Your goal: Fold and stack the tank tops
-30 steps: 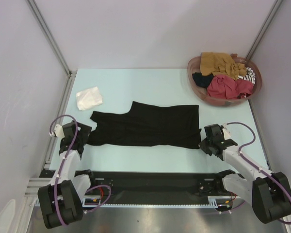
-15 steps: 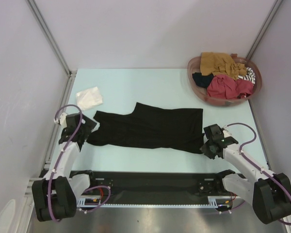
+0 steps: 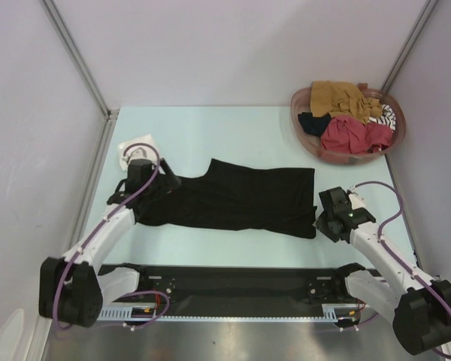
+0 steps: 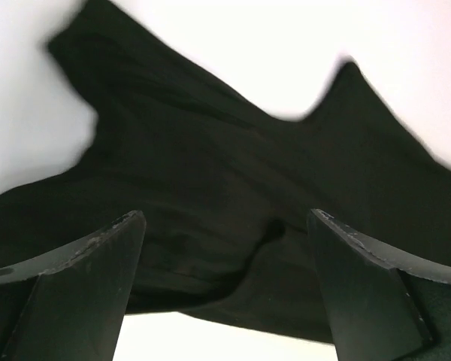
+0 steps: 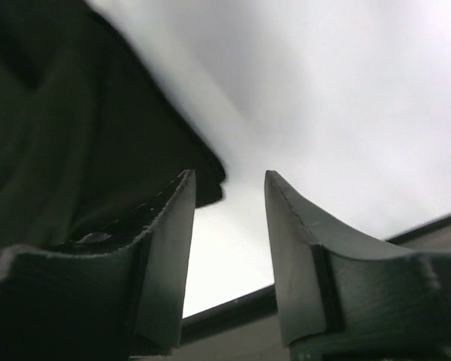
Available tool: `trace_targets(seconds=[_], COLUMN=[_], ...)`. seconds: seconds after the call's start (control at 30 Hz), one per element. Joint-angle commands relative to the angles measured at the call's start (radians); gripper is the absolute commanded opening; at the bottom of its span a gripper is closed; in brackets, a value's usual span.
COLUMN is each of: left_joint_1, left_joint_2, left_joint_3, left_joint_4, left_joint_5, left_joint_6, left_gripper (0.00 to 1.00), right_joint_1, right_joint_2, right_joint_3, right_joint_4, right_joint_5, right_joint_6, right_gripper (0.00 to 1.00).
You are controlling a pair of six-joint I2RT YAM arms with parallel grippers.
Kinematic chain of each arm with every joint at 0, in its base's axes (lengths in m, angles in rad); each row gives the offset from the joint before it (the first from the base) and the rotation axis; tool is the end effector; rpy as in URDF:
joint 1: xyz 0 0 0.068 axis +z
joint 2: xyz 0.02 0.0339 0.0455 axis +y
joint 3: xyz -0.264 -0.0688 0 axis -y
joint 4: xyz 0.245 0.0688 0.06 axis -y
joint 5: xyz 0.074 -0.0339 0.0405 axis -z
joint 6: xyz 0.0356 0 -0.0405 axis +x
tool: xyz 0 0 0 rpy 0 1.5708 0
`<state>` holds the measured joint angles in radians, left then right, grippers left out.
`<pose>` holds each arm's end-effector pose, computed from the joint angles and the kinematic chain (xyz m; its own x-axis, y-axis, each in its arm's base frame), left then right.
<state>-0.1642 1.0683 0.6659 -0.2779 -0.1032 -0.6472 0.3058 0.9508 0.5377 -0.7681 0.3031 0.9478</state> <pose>0.2244 -0.0335 0.2353 -0.5455 -0.5175 -0.6592 -0.3075 0.8553 -0.4170 0.1521 0.0369 0.1851 -0.6603 0.6044 -0.4458 0.6118 0.7771 0.1474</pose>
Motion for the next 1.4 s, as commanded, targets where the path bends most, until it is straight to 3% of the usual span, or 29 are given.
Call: trace_targets(seconds=[0.0, 0.17, 0.27, 0.37, 0.47, 0.8, 1.0, 1.3, 1.37], left_joint_1=[-0.076, -0.136, -0.161, -0.192, -0.207, -0.216, -0.216, -0.218, -0.218], left_joint_2=[0.087, 0.208, 0.287, 0.327, 0.366, 0.444, 0.484, 0.505, 0.516], left_joint_3=[0.055, 0.061, 0.087, 0.103, 0.113, 0.146, 0.19, 0.179, 0.179], left_joint_4=[0.086, 0.198, 0.223, 0.23, 0.23, 0.16, 0.056, 0.049, 0.063], left_joint_5=[0.095, 0.221, 0.283, 0.286, 0.298, 0.275, 0.214, 0.244, 0.269], left_joint_6=[0.072, 0.127, 0.156, 0.165, 0.164, 0.153, 0.141, 0.129, 0.127], left_gripper=[0.94, 0.88, 0.78, 0.75, 0.66, 0.55, 0.45, 0.39, 0.32], right_joint_1=[0.004, 0.003, -0.019, -0.056, -0.079, -0.145, -0.165, -0.182, -0.185], right_joint_2=[-0.026, -0.04, -0.052, -0.032, 0.0, -0.001, 0.008, 0.009, 0.016], right_joint_3=[0.053, 0.076, 0.071, 0.074, 0.073, 0.051, 0.047, 0.03, 0.028], right_joint_4=[0.105, 0.226, 0.332, 0.365, 0.369, 0.371, 0.372, 0.385, 0.389], right_joint_5=[0.021, -0.002, -0.042, -0.09, -0.114, -0.151, -0.17, -0.183, -0.186], right_joint_6=[-0.13, -0.239, -0.271, -0.28, -0.282, -0.3, -0.304, -0.304, -0.304], right_gripper=[0.44, 0.43, 0.43, 0.43, 0.43, 0.41, 0.41, 0.41, 0.41])
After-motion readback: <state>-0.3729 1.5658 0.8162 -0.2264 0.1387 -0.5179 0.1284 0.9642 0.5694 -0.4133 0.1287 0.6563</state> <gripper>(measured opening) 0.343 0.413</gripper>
